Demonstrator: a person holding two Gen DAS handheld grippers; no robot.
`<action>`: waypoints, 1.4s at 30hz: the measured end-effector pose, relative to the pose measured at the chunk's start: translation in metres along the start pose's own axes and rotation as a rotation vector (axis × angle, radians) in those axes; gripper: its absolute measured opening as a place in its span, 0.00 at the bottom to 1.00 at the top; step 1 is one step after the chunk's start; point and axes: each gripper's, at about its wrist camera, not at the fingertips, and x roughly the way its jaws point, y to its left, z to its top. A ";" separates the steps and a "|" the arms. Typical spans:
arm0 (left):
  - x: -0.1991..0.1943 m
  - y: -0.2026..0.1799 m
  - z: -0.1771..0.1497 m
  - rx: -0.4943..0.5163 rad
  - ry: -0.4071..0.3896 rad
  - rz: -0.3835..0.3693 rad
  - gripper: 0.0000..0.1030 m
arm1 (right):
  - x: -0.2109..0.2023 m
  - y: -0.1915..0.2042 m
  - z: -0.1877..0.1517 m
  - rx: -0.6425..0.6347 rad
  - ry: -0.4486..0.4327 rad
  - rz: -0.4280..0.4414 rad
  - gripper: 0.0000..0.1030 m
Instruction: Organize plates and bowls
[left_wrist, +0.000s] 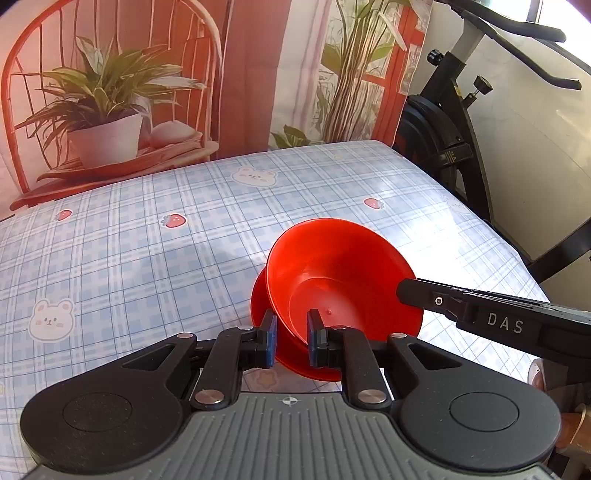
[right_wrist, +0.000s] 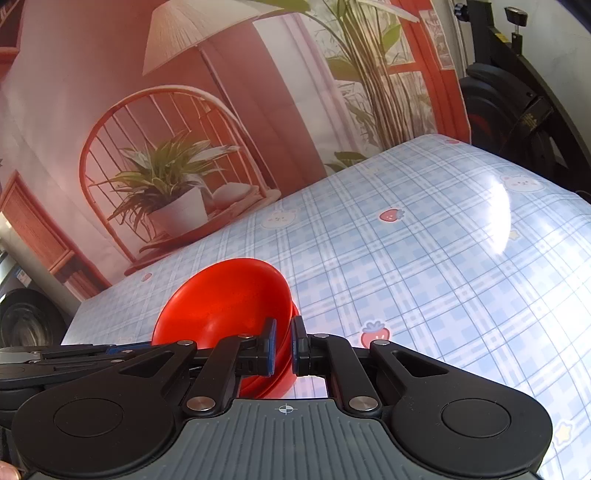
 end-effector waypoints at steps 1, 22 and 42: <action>0.001 0.000 0.000 0.000 0.002 0.000 0.17 | 0.001 -0.001 0.000 0.003 0.001 0.000 0.07; 0.002 0.001 -0.003 -0.011 0.022 0.031 0.29 | 0.000 -0.001 -0.003 0.025 0.006 -0.027 0.12; 0.036 0.011 0.000 -0.077 0.077 0.048 0.29 | 0.017 -0.006 -0.009 0.048 0.038 -0.015 0.16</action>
